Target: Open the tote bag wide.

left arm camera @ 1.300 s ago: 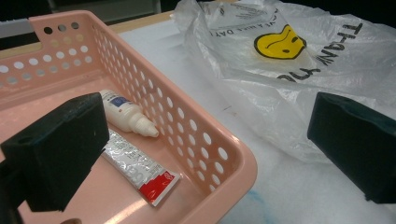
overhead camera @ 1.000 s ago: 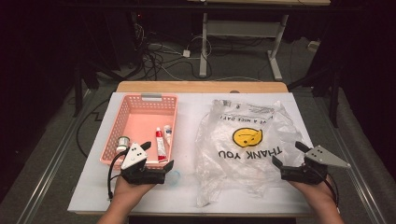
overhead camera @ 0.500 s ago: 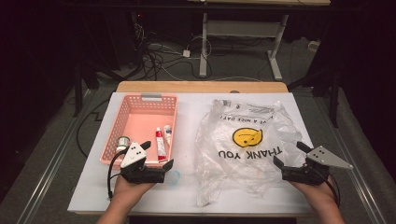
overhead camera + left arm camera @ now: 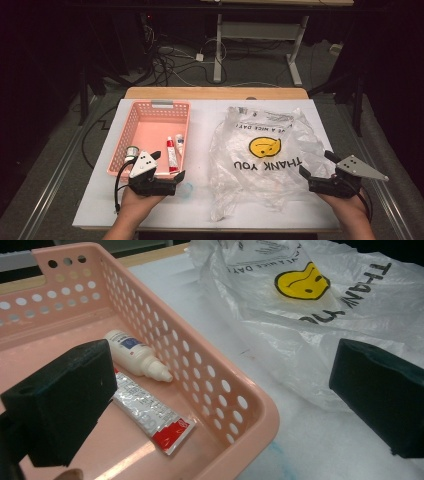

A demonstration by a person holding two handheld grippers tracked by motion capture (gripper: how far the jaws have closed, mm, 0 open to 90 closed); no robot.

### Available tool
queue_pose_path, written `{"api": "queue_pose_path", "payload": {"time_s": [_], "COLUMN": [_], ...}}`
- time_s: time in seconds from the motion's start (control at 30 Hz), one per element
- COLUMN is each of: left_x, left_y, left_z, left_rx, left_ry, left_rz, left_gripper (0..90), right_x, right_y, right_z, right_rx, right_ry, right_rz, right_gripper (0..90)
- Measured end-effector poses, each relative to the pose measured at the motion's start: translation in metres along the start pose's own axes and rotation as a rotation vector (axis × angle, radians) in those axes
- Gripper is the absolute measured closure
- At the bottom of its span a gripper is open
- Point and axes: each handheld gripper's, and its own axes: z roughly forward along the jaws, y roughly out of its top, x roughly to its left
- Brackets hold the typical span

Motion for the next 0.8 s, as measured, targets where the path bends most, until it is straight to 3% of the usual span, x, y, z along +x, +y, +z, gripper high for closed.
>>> {"api": "queue_pose_path", "payload": {"time_s": [0.5,0.6,0.67,0.8], "left_x": [0.004,0.009,0.01,0.014], "left_y": [0.007,0.009,0.008,-0.002], "left_z": [-0.01,-0.014,-0.018,-0.028], "left_rx": [0.018,0.005,0.021,0.031], "left_ry": [-0.004,-0.026,0.0,0.026], "left_rz": [0.006,-0.019,0.003,-0.008], "left_gripper": [0.0,0.0,0.0,0.0], "right_x": [-0.031,-0.035,-0.038,-0.042], "right_y": [-0.008,-0.011,-0.013,-0.017], "right_z": [-0.016,-0.019,-0.02,-0.022], "right_rx": [0.079,0.099,0.113,0.139], "right_ry": [-0.071,-0.083,-0.091,-0.098], "right_rz": [0.054,0.073,0.08,0.096], "right_gripper": [15.3,17.6,19.7,23.2]}}
